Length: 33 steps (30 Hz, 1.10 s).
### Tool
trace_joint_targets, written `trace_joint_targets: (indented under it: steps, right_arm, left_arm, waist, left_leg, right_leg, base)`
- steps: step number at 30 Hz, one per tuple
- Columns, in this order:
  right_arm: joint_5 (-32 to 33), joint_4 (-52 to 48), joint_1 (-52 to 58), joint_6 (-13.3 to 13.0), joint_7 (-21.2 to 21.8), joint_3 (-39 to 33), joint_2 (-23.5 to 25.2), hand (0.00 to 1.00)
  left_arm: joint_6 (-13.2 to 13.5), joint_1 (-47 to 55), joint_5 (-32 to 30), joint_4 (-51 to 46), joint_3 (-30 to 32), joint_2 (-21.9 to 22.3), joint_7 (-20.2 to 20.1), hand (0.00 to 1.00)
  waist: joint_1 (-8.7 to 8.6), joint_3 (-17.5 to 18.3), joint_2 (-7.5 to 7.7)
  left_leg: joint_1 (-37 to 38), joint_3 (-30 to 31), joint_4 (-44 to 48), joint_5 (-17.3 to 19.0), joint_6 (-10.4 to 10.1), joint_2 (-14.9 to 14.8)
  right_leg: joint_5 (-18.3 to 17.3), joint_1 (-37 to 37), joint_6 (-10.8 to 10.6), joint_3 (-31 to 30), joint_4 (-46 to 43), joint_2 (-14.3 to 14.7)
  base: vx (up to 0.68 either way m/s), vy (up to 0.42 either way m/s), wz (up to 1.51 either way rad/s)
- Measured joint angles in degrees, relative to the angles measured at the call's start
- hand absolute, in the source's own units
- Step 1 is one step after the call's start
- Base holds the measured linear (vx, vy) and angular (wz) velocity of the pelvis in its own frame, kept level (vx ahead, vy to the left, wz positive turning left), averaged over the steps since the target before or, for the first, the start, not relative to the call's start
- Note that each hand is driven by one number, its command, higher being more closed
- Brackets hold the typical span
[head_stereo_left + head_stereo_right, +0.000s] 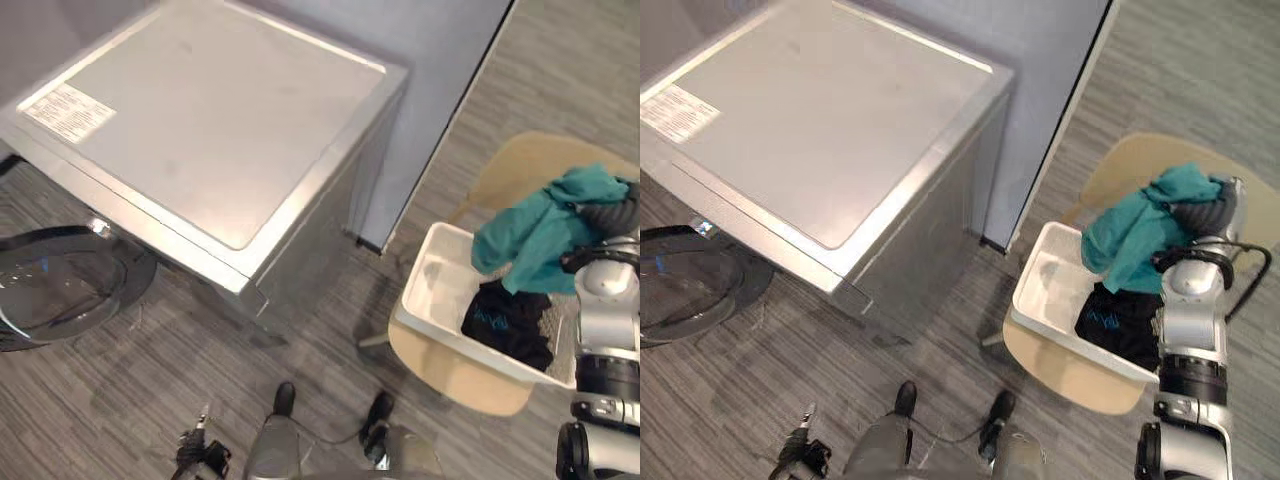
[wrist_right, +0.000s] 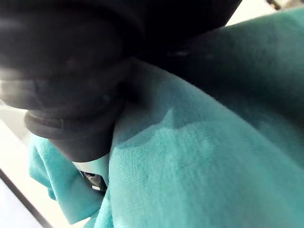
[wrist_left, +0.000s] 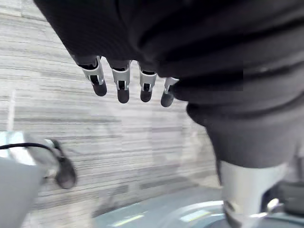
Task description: Pick up the laundry basket with both hands and put the clothes into the washing machine.
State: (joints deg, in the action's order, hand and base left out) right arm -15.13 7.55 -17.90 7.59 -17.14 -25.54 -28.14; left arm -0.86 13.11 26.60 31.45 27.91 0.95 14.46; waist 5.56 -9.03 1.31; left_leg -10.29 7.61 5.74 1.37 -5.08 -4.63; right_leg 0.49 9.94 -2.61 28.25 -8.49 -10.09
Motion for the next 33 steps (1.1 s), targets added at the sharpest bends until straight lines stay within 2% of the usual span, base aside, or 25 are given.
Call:
trace_joint_targets:
  steps: [3,5,7,9,13,15,18,20,22,24,27,28,30,33]
  right_arm:
    - [2.0,-3.4,2.2,-0.3,-0.6,-2.5,2.0,1.00]
    - [3.9,-6.3,2.6,-0.5,-0.7,-3.2,2.6,1.00]
    - [4.3,-7.5,2.6,-1.2,-1.4,-3.2,2.6,1.00]
    - [5.7,-8.6,2.2,-1.6,-1.6,-3.0,2.6,1.00]
    - [6.8,-9.2,-1.5,-2.8,-1.6,-1.3,2.6,1.00]
    - [7.8,-9.9,-3.3,-3.3,-1.6,0.2,2.8,1.00]
    - [8.9,-13.7,-3.3,-5.3,-1.6,1.7,2.9,1.00]
    - [10.0,-14.2,-5.0,-6.7,-1.4,3.0,3.0,1.00]
    - [11.3,-14.2,-7.3,-7.3,-1.3,5.0,3.2,1.00]
    - [12.5,-15.1,-8.8,-7.5,-0.7,6.7,3.3,1.00]
    - [13.4,-15.4,-10.7,-9.1,0.1,9.5,3.3,1.00]
    - [14.0,-15.4,-11.2,-9.2,0.1,10.1,3.3,1.00]
    - [16.2,-15.4,-13.2,-9.4,1.0,12.6,3.5,1.00]
    - [19.8,-15.4,-14.5,-10.3,1.3,15.4,5.0,1.00]
  left_arm:
    - [0.8,1.1,0.3,-13.2,6.7,1.0,1.7,0.00]
    - [2.3,0.9,0.2,-24.6,11.8,1.0,4.4,0.00]
    - [3.7,-0.2,-0.3,-31.6,14.5,0.7,6.6,0.00]
    - [4.1,-1.6,-2.1,-39.8,15.8,-0.1,9.4,0.00]
    - [4.5,-3.6,-8.5,-51.3,15.0,-2.5,12.5,0.00]
    - [5.5,-5.7,-12.7,-56.6,11.4,-3.8,13.4,0.00]
    - [7.4,-7.2,-13.9,-58.8,5.9,-5.4,12.6,0.00]
    - [7.7,-8.2,-13.9,-58.7,1.8,-6.4,11.1,0.00]
    - [7.7,-9.4,-13.6,-57.7,-4.9,-7.2,8.0,0.00]
    - [7.8,-10.3,-12.5,-56.7,-10.5,-7.9,4.9,0.00]
    - [7.5,-13.0,-7.9,-49.2,-21.6,-8.9,0.8,0.00]
    - [7.3,-13.6,-6.9,-47.7,-23.5,-9.0,0.0,0.00]
    - [5.7,-16.6,-4.4,-42.3,-29.6,-9.3,-2.5,0.00]
    - [4.5,-22.0,-1.2,-37.9,-34.9,-9.7,-3.5,0.00]
  waist:
    - [0.40,2.2,-1.04]
    - [0.69,4.1,-2.49]
    - [1.37,5.2,-3.47]
    - [1.59,6.0,-4.02]
    - [1.61,6.7,-3.99]
    - [1.56,7.0,-4.04]
    - [1.41,7.4,-4.24]
    - [1.04,7.4,-4.22]
    - [0.16,7.4,-4.18]
    - [-0.25,7.5,-3.97]
    - [-0.35,7.6,-3.98]
    - [-0.49,7.6,-3.97]
    - [-1.54,7.7,-3.96]
    - [-1.64,7.7,-3.94]
  left_leg:
    - [1.8,0.8,-1.1,-0.1,0.2,0.3]
    - [3.6,1.0,-1.8,-0.1,0.3,0.7]
    - [4.8,0.8,-1.9,0.1,0.6,0.8]
    - [6.5,0.5,-2.6,0.2,0.7,0.9]
    - [7.8,-1.0,-3.1,0.2,0.7,0.6]
    - [9.6,-2.5,-3.6,0.5,1.1,0.6]
    - [10.5,-3.9,-3.7,0.6,1.4,0.7]
    - [11.0,-5.0,-3.9,0.7,1.4,0.7]
    - [11.9,-6.3,-4.0,0.8,1.6,0.8]
    - [12.3,-6.8,-4.0,0.8,1.6,0.8]
    - [13.1,-8.5,-4.6,0.8,1.6,0.7]
    - [13.2,-8.7,-4.8,0.8,1.6,0.7]
    - [13.4,-9.4,-4.9,0.8,1.6,0.7]
    - [14.5,-10.8,-5.1,0.8,1.6,0.6]
  right_leg:
    - [0.2,-2.6,-0.4,1.2,1.8,0.1]
    - [0.7,-5.0,-1.0,1.4,3.6,0.1]
    - [1.2,-6.6,-1.4,1.3,5.1,0.2]
    - [1.9,-8.4,-1.6,1.0,6.6,0.6]
    - [3.7,-9.6,-1.3,-1.2,9.5,1.6]
    - [4.5,-10.8,-1.4,-2.8,11.0,1.9]
    - [5.5,-11.0,-1.3,-4.7,11.9,2.0]
    - [6.2,-11.2,-1.3,-5.7,12.7,2.0]
    - [6.7,-11.9,-1.2,-6.6,13.3,2.0]
    - [7.3,-12.2,-1.1,-7.3,14.1,2.2]
    - [7.6,-12.0,-1.1,-8.7,14.1,2.3]
    - [7.6,-11.9,-1.0,-9.0,14.1,2.3]
    - [8.0,-11.5,-1.0,-9.7,14.1,2.3]
    - [8.3,-11.5,-1.0,-11.3,14.1,2.6]
  base:
    - [0.07,0.011,0.23]
    - [0.06,0.014,0.08]
    - [0.04,0.012,-0.03]
    - [0.04,0.002,-0.05]
    - [0.01,-0.003,-0.25]
    - [-0.01,0.005,-0.33]
    - [-0.01,0.011,-0.34]
    - [-0.04,0.016,-0.30]
    - [-0.06,0.020,-0.20]
    - [-0.06,0.011,-0.21]
    - [-0.06,0.005,-0.23]
    - [-0.05,0.003,-0.18]
    - [-0.03,0.003,-0.15]
    - [0.00,0.001,-0.24]
